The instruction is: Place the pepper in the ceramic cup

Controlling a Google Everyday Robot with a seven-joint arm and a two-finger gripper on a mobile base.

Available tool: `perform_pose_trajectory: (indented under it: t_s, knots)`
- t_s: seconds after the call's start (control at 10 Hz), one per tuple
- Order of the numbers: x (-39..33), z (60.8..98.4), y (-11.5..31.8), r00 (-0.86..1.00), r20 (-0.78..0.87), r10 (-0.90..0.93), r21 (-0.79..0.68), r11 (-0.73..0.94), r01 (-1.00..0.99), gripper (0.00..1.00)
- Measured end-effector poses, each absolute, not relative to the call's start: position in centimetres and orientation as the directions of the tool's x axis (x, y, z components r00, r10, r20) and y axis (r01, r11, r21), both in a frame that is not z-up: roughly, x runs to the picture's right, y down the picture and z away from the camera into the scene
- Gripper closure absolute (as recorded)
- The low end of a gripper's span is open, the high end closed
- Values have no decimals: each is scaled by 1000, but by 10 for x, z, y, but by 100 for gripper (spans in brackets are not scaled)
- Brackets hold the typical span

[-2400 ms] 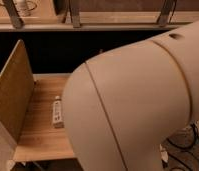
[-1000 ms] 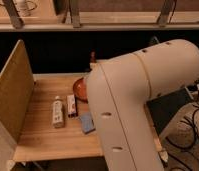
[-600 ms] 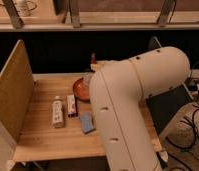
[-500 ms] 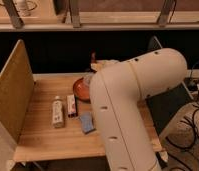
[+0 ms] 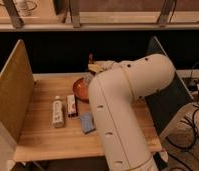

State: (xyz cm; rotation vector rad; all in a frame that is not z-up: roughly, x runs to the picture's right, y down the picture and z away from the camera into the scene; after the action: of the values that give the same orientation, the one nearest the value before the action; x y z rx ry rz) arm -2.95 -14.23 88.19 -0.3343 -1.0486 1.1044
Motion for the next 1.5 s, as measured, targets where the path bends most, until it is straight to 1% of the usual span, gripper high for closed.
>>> perform_pose_trajectory:
  t_s: [0.6, 0.7, 0.8, 0.9, 1.0, 1.2, 1.3, 1.4, 1.5]
  knots:
    - [-42, 887, -121, 84, 485, 870, -701, 445, -557, 86]
    - [-42, 887, -121, 84, 485, 871, -701, 444, -557, 83]
    - [-42, 887, -121, 84, 484, 871, -701, 444, -558, 73]
    - [-42, 887, -121, 84, 484, 871, -702, 444, -558, 65]
    - [-42, 887, -121, 84, 484, 871, -702, 444, -557, 53]
    - [-42, 887, -121, 84, 485, 871, -702, 444, -557, 32]
    - [-42, 887, -121, 84, 484, 871, -702, 444, -557, 25]
    - [-42, 887, -121, 84, 484, 871, -702, 444, -558, 20]
    - [-42, 887, -121, 84, 485, 871, -702, 444, -557, 20]
